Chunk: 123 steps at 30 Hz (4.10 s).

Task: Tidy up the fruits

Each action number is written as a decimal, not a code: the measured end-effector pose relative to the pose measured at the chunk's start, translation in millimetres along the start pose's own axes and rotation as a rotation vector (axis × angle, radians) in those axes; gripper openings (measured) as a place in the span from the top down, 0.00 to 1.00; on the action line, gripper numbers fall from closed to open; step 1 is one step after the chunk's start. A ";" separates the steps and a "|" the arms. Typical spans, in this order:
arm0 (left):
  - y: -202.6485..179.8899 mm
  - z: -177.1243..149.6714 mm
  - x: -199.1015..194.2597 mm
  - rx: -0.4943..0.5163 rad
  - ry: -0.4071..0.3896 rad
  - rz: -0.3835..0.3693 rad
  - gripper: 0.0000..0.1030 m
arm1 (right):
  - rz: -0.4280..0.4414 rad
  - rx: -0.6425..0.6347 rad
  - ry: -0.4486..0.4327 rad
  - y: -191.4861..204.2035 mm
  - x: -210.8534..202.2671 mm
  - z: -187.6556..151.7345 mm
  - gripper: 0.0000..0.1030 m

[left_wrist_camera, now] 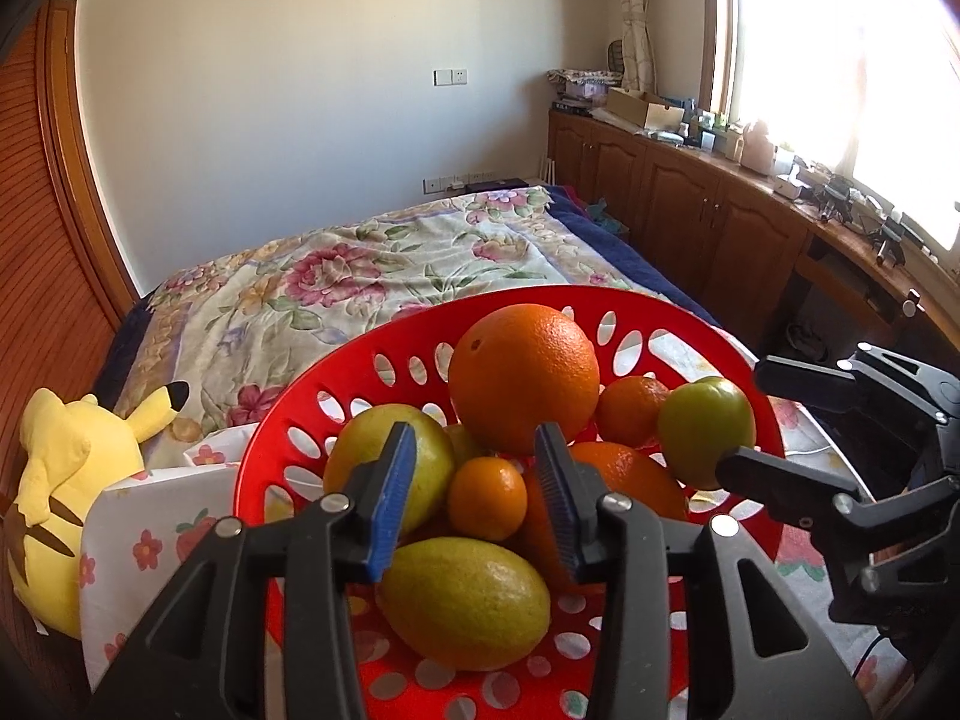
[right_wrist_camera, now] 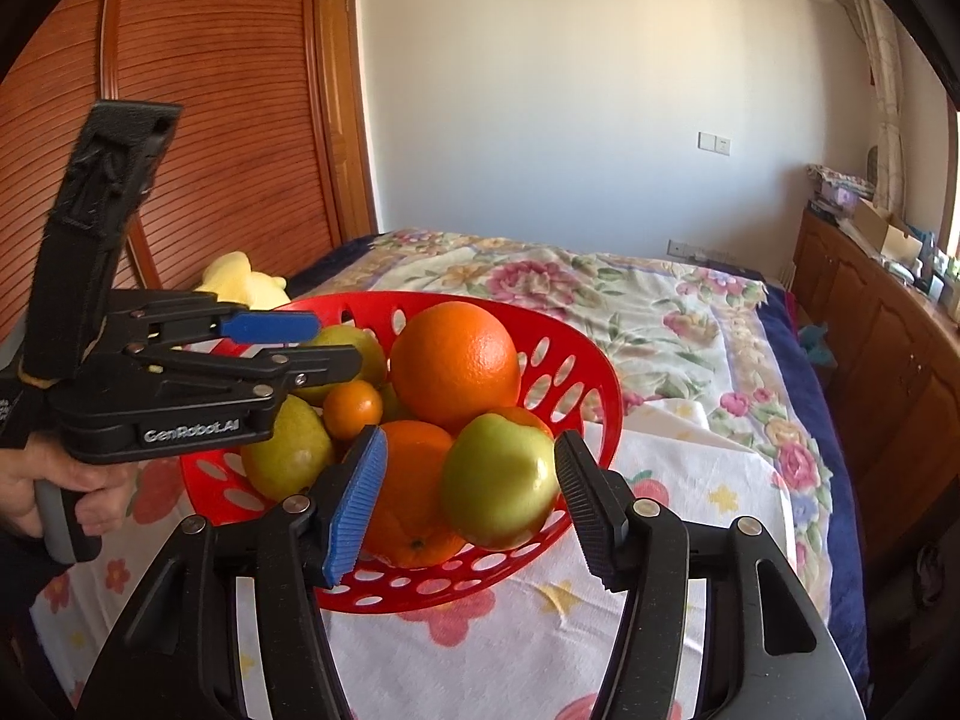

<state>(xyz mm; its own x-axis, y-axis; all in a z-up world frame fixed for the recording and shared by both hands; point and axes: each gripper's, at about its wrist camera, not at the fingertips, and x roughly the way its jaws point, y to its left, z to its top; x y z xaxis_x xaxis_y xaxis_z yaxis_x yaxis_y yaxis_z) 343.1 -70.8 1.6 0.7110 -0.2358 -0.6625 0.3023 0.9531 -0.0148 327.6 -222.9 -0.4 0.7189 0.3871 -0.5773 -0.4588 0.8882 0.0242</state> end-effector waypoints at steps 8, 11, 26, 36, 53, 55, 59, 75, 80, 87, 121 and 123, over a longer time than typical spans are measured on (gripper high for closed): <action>6.7 -14.1 -21.6 -0.014 -0.039 0.016 0.54 | -0.011 0.022 -0.003 2.7 -1.1 -5.7 0.42; 8.6 -20.0 -32.5 -0.022 -0.058 0.025 0.51 | -0.019 0.027 -0.009 6.5 -5.8 -7.6 0.42; 6.4 -49.7 -95.4 -0.017 -0.155 0.064 0.31 | -0.045 0.071 -0.058 34.1 -42.0 -19.4 0.36; 5.0 -58.1 -135.1 -0.034 -0.217 0.062 0.03 | -0.068 0.084 -0.123 46.8 -71.1 -17.1 0.18; -11.6 -78.9 -199.5 -0.032 -0.304 0.128 0.01 | -0.111 0.095 -0.192 67.3 -120.0 -20.7 0.11; -15.7 -83.5 -207.7 -0.034 -0.314 0.136 0.01 | -0.116 0.100 -0.205 70.9 -127.7 -22.7 0.11; -19.9 -91.3 -223.7 -0.048 -0.329 0.145 0.01 | -0.121 0.101 -0.222 76.7 -142.2 -27.3 0.11; -32.1 -120.5 -277.6 -0.072 -0.350 0.197 0.01 | -0.172 0.106 -0.290 96.9 -207.1 -49.2 0.11; -33.2 -129.2 -288.8 -0.082 -0.355 0.203 0.01 | -0.177 0.132 -0.312 98.9 -223.1 -55.8 0.11; -30.1 -143.8 -292.8 -0.093 -0.347 0.200 0.01 | -0.190 0.122 -0.312 104.9 -228.7 -65.9 0.11; -25.5 -156.8 -291.4 -0.111 -0.338 0.188 0.01 | -0.193 0.119 -0.286 108.3 -219.7 -75.8 0.11; -25.7 -157.1 -291.5 -0.112 -0.338 0.186 0.01 | -0.195 0.115 -0.287 108.4 -219.9 -75.7 0.11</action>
<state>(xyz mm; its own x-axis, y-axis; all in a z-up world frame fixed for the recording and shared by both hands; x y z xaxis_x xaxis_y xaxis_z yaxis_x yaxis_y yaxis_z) 28.3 3.3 77.5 0.9215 -0.0890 -0.3780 0.0911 0.9958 -0.0123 80.2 -230.5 67.3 0.9121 0.2466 -0.3276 -0.2483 0.9680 0.0374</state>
